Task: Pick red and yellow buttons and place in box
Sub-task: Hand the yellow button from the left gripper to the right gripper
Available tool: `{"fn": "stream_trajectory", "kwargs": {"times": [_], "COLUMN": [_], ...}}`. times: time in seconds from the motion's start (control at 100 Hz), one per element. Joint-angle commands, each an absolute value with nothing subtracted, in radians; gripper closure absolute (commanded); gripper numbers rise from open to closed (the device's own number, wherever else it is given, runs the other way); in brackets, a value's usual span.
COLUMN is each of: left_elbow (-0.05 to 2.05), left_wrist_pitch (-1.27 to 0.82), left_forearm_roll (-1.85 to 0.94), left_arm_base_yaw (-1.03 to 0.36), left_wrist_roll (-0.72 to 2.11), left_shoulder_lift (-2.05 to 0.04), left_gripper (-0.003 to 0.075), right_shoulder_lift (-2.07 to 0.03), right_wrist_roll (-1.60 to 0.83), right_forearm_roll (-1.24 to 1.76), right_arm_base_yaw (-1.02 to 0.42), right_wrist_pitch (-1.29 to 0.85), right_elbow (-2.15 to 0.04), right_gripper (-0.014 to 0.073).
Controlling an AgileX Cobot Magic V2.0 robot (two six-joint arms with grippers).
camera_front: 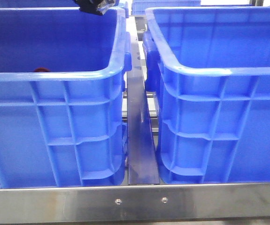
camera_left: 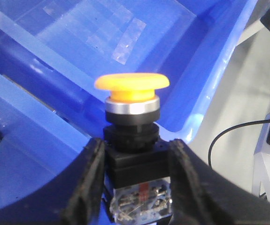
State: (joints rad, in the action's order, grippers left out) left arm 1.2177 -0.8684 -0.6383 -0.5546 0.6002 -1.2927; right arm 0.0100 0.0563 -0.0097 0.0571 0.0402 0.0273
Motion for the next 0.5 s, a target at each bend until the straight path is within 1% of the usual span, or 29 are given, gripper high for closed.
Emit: {"fn": "stream_trajectory", "kwargs": {"times": [0.0,0.16,0.22,0.36,0.49], "left_elbow": [1.246,1.246,1.246,1.246,1.246], "left_wrist_pitch": [-0.833,-0.833,-0.833,-0.833,-0.833], "left_forearm_roll": [-0.691,-0.691,-0.691,-0.691,-0.691], "left_arm_base_yaw": [-0.564,-0.564,-0.564,-0.564,-0.564], "left_wrist_roll": [0.604,0.604,0.604,0.604,0.604], "left_shoulder_lift": [-1.261,-1.261,-1.261,-1.261,-1.261], "left_gripper": [0.0651,0.0652,0.0652,0.0652,0.0652], "right_shoulder_lift": [0.03,0.03,0.03,0.018,-0.047], "right_wrist_roll": [0.055,0.055,0.055,0.055,0.055], "right_forearm_roll": [-0.019,-0.019,-0.019,-0.019,-0.019], "right_arm_base_yaw": [0.057,0.057,0.057,0.057,0.057], "right_wrist_pitch": [0.114,0.121,0.093,-0.118,-0.332], "right_elbow": [0.033,0.029,0.004,-0.129,-0.27], "right_gripper": [0.0662,0.0662,0.0662,0.0662,0.0662]}}
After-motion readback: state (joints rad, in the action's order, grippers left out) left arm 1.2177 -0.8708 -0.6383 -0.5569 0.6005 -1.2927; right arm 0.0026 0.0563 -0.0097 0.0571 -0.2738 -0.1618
